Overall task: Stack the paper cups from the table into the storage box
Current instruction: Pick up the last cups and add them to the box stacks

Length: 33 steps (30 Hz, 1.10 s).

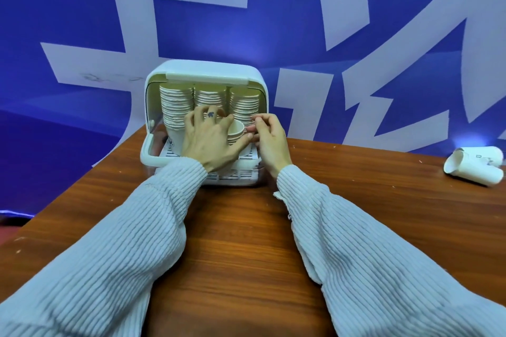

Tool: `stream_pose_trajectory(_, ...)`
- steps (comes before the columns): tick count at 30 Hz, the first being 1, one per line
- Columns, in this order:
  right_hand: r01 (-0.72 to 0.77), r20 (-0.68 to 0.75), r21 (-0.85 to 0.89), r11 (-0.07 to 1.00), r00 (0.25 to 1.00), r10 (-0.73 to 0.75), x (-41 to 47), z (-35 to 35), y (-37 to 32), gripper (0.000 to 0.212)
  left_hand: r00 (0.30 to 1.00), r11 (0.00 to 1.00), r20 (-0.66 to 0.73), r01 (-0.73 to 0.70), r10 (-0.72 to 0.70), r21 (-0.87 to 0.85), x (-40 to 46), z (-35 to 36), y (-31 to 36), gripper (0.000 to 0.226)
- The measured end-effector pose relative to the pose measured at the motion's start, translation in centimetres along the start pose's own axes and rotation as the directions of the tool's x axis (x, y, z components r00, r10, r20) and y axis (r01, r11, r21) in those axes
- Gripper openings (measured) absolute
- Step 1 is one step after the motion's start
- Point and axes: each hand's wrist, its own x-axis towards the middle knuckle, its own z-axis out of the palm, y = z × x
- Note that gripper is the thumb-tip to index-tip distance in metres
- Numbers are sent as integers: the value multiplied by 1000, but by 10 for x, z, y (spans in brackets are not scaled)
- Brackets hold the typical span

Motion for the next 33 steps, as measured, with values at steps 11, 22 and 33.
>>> stream_pose_trajectory(11, -2, -134, -94, 996, 991, -11, -34, -106, 25, 16, 976, 883, -166, -201, 142, -424, -22, 33, 131, 39)
stream_pose_trajectory(22, -120, -399, -382, 916, 916, -47, -77, -295, 49, 12, 957, 692, 52, -168, 286, -702, -33, 66, 312, 43)
stream_pose_trajectory(33, -531, -652, -714, 456, 742, -157, -14, -420, 84, 65, 928, 681, 140, -145, 345, -718, -44, 90, 335, 49)
